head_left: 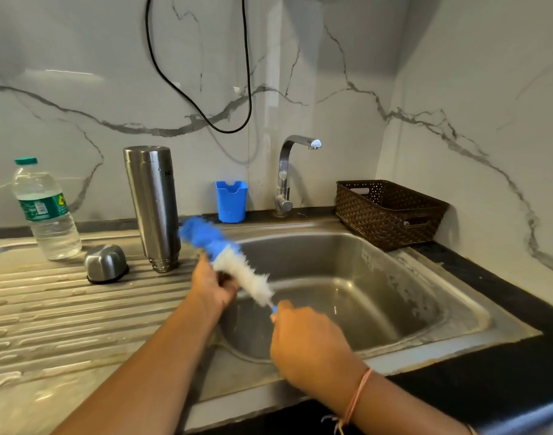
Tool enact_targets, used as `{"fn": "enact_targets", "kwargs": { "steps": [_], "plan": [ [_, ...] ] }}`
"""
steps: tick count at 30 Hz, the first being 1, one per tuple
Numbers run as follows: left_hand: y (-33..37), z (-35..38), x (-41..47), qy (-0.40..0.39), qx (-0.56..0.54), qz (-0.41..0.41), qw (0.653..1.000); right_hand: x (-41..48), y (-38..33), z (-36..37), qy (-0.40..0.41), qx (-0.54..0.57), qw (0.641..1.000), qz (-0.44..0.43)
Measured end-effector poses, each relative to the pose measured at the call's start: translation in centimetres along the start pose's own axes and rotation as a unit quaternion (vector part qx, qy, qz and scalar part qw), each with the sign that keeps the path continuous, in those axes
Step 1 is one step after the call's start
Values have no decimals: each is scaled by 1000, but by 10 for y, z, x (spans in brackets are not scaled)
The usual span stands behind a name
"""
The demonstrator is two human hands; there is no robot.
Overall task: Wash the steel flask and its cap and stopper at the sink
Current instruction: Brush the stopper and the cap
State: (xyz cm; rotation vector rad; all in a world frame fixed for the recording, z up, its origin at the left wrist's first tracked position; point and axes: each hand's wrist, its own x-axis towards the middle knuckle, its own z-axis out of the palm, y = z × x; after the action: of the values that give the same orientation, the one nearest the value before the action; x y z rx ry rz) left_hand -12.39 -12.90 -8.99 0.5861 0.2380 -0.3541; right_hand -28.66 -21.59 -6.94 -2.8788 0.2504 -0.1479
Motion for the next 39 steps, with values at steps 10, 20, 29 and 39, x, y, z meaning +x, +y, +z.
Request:
{"fn": "enact_targets", "kwargs": {
  "steps": [10,20,29,39],
  "plan": [
    [-3,9,-6,-11,2,6,1000,21,18,-9,58,-28,998,5],
    [-1,7,-4,-42,3,-26,999,23,23,-11,79,-59,995,-11],
    [5,1,-2,-11,16,37,999,6,14,3,29,-56,997,-36],
    [1,6,2,-25,67,40,997,5,8,-7,73,-149,982,-84]
  ]
}}
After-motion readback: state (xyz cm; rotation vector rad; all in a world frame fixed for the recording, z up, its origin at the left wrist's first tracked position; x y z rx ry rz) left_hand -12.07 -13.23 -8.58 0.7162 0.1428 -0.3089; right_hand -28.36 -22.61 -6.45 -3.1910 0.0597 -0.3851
